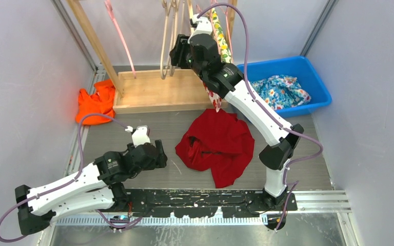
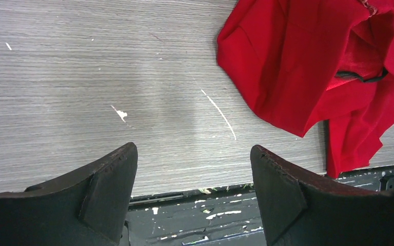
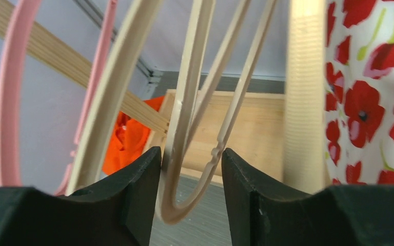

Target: Place the skirt on the hanger

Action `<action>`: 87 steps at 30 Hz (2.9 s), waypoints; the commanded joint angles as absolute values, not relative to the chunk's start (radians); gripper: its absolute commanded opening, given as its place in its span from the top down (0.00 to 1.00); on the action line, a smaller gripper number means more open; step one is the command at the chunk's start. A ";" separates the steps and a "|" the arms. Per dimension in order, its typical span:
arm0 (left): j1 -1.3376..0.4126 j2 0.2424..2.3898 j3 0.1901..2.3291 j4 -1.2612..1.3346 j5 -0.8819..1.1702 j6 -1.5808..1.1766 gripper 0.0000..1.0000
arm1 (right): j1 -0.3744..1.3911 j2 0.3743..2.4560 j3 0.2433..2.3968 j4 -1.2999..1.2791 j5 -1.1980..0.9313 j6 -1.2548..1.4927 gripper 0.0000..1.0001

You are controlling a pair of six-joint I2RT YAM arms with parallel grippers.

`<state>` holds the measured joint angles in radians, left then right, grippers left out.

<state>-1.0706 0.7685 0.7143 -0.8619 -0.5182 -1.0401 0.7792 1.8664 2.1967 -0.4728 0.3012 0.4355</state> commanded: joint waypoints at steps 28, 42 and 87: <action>-1.066 0.723 0.717 -0.905 -0.566 -1.053 0.19 | 0.692 1.966 2.480 -0.552 0.413 0.360 0.72; -1.066 0.690 0.733 -0.949 -0.582 -1.061 0.19 | 0.660 1.988 2.521 -0.566 0.360 0.350 0.94; -1.066 0.733 0.726 -0.902 -0.567 -1.062 0.19 | 0.690 1.610 2.182 -0.619 0.215 0.141 0.99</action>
